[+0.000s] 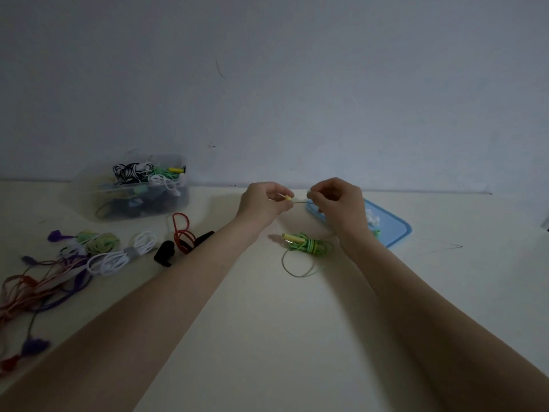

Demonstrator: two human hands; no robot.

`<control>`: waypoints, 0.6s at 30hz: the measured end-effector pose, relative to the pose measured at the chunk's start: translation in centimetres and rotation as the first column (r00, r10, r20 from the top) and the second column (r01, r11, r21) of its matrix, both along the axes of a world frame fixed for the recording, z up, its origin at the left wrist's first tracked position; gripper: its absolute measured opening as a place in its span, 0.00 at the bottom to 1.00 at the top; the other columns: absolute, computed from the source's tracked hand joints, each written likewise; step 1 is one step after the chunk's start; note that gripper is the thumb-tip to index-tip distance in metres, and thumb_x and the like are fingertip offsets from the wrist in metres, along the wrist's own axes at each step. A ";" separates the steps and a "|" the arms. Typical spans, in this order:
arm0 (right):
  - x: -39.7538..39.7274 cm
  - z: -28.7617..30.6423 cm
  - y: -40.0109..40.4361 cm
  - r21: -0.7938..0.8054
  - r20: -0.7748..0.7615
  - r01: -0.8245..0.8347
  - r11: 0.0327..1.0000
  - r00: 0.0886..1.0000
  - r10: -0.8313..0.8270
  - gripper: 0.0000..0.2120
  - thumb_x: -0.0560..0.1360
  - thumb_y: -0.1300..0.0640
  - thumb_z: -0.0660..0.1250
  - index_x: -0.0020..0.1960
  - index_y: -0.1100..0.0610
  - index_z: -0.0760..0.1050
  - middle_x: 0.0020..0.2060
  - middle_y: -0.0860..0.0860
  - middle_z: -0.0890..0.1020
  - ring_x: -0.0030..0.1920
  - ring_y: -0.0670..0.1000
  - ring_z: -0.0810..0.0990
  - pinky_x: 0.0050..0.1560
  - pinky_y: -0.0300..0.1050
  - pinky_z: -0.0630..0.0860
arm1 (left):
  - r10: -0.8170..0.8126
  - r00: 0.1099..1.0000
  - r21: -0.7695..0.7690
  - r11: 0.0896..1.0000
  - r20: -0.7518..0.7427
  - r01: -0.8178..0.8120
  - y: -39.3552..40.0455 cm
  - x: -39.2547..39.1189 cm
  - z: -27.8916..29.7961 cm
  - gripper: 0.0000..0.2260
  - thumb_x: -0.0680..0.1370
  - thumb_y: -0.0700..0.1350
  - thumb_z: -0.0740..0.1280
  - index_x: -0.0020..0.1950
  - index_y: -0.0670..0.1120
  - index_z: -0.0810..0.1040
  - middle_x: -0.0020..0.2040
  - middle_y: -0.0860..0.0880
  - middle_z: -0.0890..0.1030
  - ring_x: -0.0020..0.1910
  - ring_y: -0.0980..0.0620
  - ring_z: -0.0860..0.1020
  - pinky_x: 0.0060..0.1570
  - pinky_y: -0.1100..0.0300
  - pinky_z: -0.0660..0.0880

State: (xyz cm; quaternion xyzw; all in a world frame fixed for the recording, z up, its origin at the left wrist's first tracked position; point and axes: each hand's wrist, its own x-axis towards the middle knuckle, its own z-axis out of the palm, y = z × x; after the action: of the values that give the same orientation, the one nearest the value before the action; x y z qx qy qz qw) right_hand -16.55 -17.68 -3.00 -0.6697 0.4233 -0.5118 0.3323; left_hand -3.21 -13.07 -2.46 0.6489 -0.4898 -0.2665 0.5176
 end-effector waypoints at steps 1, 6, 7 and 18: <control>0.1 -0.1 0.0 -0.012 0.004 -0.003 1.000 1.000 0.003 0.04 0.71 0.65 0.69 0.40 0.57 0.77 0.35 0.47 0.80 0.38 0.46 0.79 0.42 0.37 0.75 | 0.008 1.000 -0.013 1.000 0.023 -0.008 -0.2 -0.2 -0.2 0.05 0.72 0.38 0.71 0.44 0.47 0.81 0.38 0.51 0.78 0.39 0.54 0.75 0.47 0.63 0.73; 0.8 -0.9 -0.3 0.038 -0.028 -0.104 0.994 0.994 0.106 0.09 0.71 0.66 0.69 0.36 0.53 0.75 0.32 0.48 0.80 0.33 0.45 0.79 0.39 0.37 0.74 | 0.050 0.997 -0.115 0.992 0.066 -0.042 -0.9 -0.9 -1.0 0.05 0.71 0.39 0.72 0.46 0.44 0.80 0.38 0.52 0.80 0.38 0.59 0.77 0.42 0.70 0.73; 0.8 -1.0 -0.4 0.042 -0.023 -0.110 0.993 0.994 0.111 0.10 0.71 0.66 0.69 0.35 0.53 0.75 0.31 0.49 0.81 0.33 0.46 0.79 0.40 0.38 0.74 | 0.057 0.996 -0.136 0.990 0.064 -0.048 -0.9 -0.9 -1.2 0.04 0.72 0.39 0.71 0.45 0.44 0.80 0.39 0.51 0.80 0.39 0.58 0.78 0.43 0.69 0.74; 0.5 -1.2 -0.7 -0.057 0.029 -0.090 0.994 0.995 0.092 0.04 0.70 0.63 0.71 0.40 0.55 0.79 0.35 0.44 0.81 0.37 0.40 0.79 0.41 0.31 0.74 | 0.003 1.000 -0.194 0.981 0.029 0.002 -0.9 -0.6 -2.0 0.05 0.72 0.37 0.71 0.46 0.45 0.81 0.41 0.49 0.81 0.39 0.61 0.79 0.43 0.75 0.73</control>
State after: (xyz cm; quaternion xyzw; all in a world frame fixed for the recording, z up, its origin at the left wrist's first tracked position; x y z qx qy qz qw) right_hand -16.04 -18.38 -4.15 -0.6893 0.3726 -0.5180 0.3431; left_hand -3.81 -13.97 -4.46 0.5993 -0.5208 -0.2079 0.5713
